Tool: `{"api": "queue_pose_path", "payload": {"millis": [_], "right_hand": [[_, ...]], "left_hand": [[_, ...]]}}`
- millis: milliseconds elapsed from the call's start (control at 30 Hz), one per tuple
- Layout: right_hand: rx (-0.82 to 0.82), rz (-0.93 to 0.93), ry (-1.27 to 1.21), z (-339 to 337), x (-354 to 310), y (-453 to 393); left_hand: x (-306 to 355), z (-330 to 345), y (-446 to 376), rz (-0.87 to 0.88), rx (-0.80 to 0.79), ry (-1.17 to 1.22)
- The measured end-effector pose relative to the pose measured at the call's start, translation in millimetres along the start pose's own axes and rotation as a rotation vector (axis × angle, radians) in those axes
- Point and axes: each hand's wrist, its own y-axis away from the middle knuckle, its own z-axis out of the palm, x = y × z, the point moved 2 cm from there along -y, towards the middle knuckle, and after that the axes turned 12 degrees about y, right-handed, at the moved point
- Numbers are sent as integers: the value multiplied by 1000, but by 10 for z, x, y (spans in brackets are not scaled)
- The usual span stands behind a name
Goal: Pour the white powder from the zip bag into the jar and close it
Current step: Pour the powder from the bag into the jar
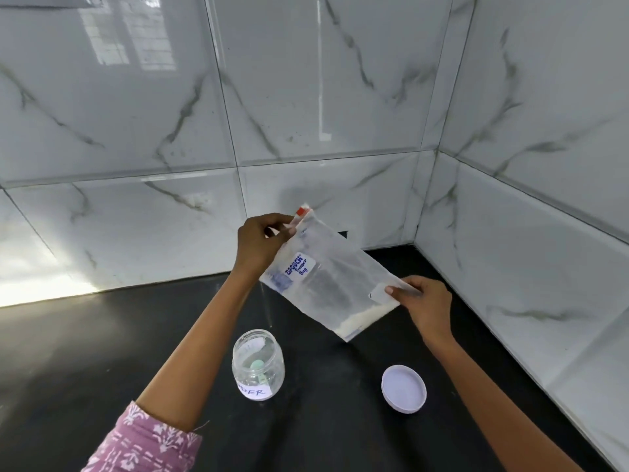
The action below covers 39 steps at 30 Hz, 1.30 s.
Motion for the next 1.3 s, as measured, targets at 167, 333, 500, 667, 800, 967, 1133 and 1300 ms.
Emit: {"api": "queue_pose_path", "payload": {"millis": [167,333,500,667,800,967,1133,1300], "right_hand": [[-77,193,-224,81,191,-60],[-80,289,-352,118,370,-95],[-78,270,-417,110,407,-135],[-272,355,-370,362,538,-46],[-203,375,-378,481,531,-61],[-301,180,-346,435,384,-89],[-206,247,-475,400,439,-166],[-139,323,-553,417,495,-209]], "left_hand": [[-172,11,106,-79,19,-5],[-219,31,134,-62,38,-10],[-297,-23,134,-68,95,67],[-303,-25,151,-110,84,140],[-271,-36,107,-64,86,75],[-237,-146,11,-53,153,93],[-131,-30,-27,-58,78,194],[-174,39,10,-86,37,203]]}}
